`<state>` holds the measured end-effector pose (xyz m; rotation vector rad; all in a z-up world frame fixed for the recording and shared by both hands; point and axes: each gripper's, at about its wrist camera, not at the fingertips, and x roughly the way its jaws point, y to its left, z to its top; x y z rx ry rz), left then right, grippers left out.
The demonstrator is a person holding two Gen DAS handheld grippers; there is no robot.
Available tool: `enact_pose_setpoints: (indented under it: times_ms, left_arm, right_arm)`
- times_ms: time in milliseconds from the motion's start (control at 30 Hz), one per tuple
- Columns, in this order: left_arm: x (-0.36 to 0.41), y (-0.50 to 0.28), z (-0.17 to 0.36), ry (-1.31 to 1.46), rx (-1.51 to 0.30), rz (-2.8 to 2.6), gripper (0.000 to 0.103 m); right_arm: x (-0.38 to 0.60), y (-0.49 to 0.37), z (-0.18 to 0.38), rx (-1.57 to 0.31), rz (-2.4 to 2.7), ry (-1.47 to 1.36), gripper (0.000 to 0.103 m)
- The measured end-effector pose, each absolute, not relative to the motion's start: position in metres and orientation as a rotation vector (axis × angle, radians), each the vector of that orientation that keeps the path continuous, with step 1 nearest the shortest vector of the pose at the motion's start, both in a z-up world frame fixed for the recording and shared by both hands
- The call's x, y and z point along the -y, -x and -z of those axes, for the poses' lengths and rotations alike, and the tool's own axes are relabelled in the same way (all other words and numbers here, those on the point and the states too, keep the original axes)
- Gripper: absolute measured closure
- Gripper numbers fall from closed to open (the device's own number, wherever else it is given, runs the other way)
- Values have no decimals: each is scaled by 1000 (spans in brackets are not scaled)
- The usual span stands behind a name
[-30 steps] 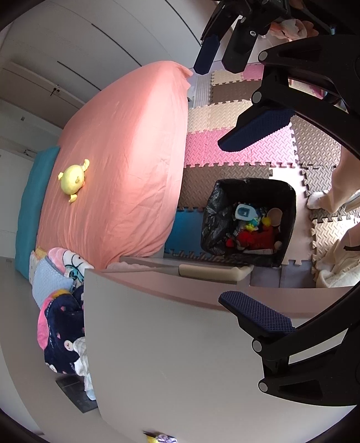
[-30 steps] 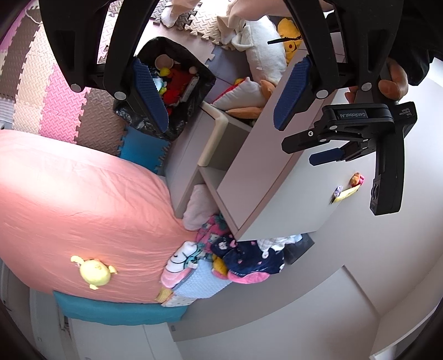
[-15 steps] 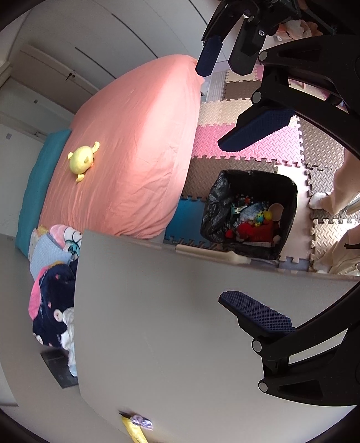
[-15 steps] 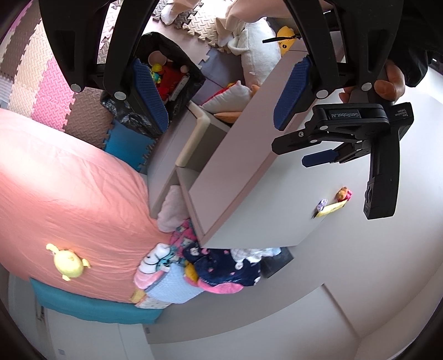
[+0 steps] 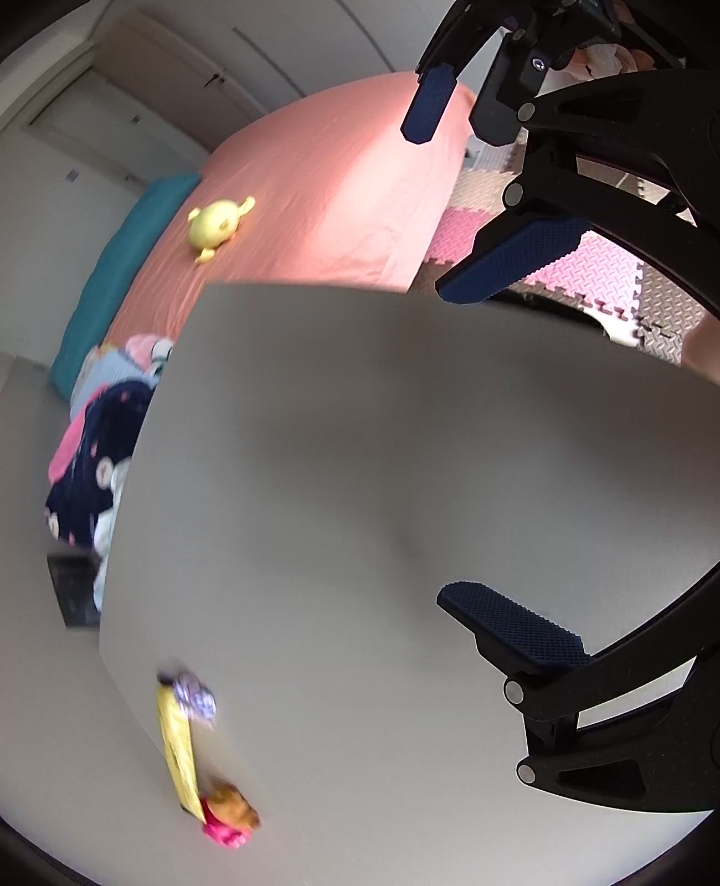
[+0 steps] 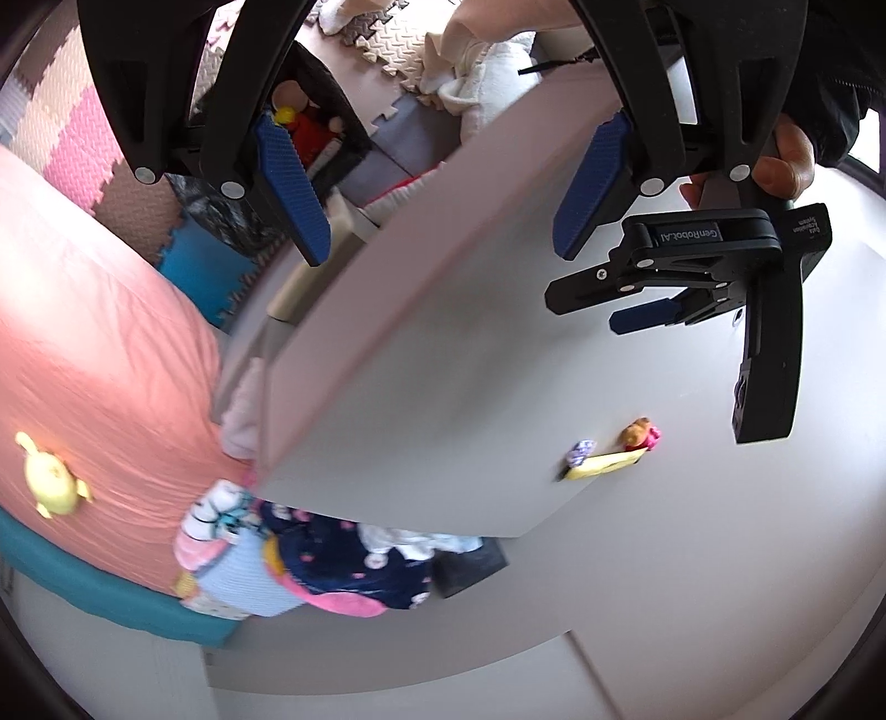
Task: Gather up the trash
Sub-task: 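Move both tools back over the desk toward the brown bear and scrunchie, then grasp the brown plush bear with the left gripper while the right grasps the purple scrunchie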
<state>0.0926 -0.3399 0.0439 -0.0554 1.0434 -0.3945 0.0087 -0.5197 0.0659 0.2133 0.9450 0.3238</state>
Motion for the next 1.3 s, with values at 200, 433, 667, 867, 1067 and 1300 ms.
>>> enact_pose_setpoints:
  times_ms: [200, 433, 667, 867, 1067, 1300]
  left_arm:
    - [287, -98, -44, 114, -1029, 288, 6]
    - [234, -109, -45, 172, -1011, 180, 6]
    - [197, -133, -41, 209, -996, 110, 6]
    - [168, -155, -39, 259, -971, 36, 6]
    - [145, -175, -38, 276, -938, -16, 6]
    - [121, -203, -38, 316, -904, -65, 17]
  right_arm:
    - [477, -36, -66, -959, -399, -160, 20]
    - [430, -63, -62, -977, -475, -97, 20]
    - [392, -94, -54, -990, -514, -65, 20]
    - [364, -129, -48, -984, -507, -54, 20]
    - [344, -163, -41, -982, -502, -44, 22]
    - [323, -200, -30, -1001, -510, -53, 32]
